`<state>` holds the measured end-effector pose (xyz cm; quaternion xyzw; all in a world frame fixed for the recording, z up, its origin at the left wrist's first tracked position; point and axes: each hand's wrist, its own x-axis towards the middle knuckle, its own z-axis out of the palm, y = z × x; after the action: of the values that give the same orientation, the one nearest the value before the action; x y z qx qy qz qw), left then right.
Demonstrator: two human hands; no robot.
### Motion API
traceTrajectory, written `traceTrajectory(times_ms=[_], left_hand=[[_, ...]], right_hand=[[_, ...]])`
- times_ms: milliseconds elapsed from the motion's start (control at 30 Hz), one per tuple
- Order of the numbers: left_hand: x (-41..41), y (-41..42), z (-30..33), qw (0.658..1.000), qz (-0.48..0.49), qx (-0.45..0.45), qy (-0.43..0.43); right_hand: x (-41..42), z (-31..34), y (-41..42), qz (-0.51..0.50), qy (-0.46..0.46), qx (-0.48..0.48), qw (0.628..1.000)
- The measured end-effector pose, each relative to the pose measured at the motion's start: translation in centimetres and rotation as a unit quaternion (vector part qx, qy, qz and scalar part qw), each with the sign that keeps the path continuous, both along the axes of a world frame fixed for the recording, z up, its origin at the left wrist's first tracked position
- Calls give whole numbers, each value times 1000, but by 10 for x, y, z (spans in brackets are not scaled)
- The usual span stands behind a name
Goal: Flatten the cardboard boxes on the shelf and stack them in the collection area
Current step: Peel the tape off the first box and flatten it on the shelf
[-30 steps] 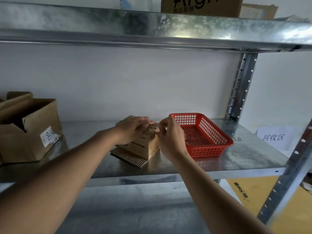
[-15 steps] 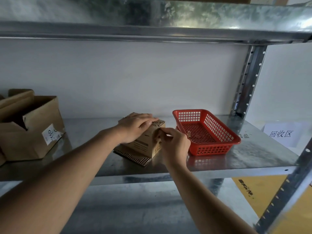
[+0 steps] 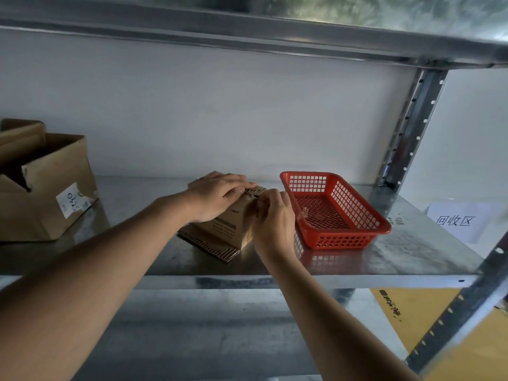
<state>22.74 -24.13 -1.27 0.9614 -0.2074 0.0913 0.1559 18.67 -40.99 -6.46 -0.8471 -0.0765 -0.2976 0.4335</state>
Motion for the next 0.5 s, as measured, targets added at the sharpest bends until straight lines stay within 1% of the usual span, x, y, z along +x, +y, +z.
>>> traceTrajectory(times_ms=[133,233,333,433,500], left_hand=[[2,2,-3,1000,-2,-2,-5],[4,4,-4,1000,-2,-1,-7],[6,5,-5,1000,-6,1,-8],[6,6,-5,1000,-6,2,-11],[5,6,-5,1000,-3,-2,-16]], right_hand=[[-4,0,9,27,46,15,998],[-6,8,8,44,82,-4,996],[-7,13,0,80,91,-32,992],[-6,17,-9,100,117,-38,987],[-5,18,-13,95,123,-4,988]])
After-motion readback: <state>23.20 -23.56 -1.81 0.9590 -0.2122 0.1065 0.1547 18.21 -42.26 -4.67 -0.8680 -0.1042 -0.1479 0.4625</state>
